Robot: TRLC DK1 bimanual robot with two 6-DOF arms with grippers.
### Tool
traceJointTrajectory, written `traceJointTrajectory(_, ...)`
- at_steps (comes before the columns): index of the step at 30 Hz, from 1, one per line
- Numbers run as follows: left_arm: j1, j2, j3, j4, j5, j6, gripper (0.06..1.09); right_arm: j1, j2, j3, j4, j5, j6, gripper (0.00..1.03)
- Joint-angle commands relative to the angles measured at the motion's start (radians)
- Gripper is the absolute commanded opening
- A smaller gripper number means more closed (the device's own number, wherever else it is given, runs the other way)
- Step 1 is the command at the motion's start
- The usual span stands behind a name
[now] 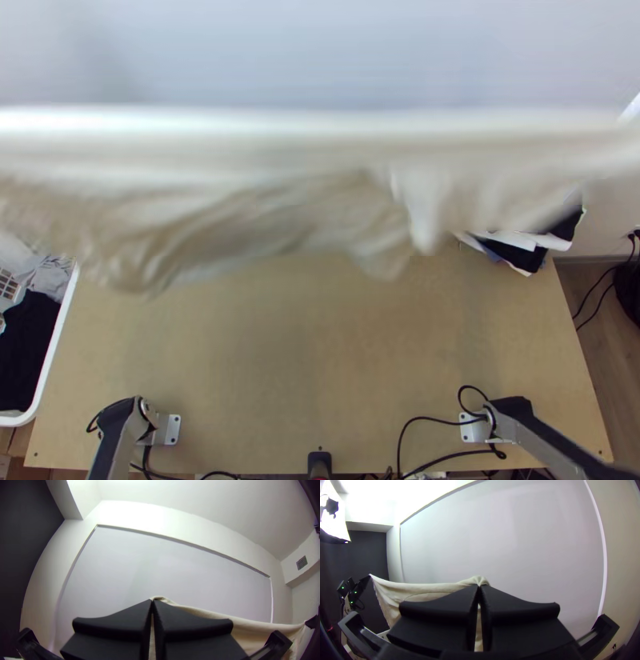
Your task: Fold the t-shirt
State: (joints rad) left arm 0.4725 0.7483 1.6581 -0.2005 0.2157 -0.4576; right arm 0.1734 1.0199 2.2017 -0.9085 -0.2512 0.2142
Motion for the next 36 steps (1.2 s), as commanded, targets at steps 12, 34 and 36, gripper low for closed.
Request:
traceJointTrajectory(12,-0.126,-0.362,-0.425,-0.183,0.019,0.046,0.09,0.077,-0.343,-0.573,-0.110,0.010,-0.015,0.03)
traceJointTrajectory(34,-0.161,-0.144,-1.081,-0.007,0.086,0.135,0.09,0.057,-0.066,-1.396,0.626,0.009,0.085,0.03)
traceJointTrajectory(36,-0.172,-0.021,-1.049,0.042,0.086,0.135,0.09,0.028,0.036,-1.349,0.658,0.009,0.076,0.03)
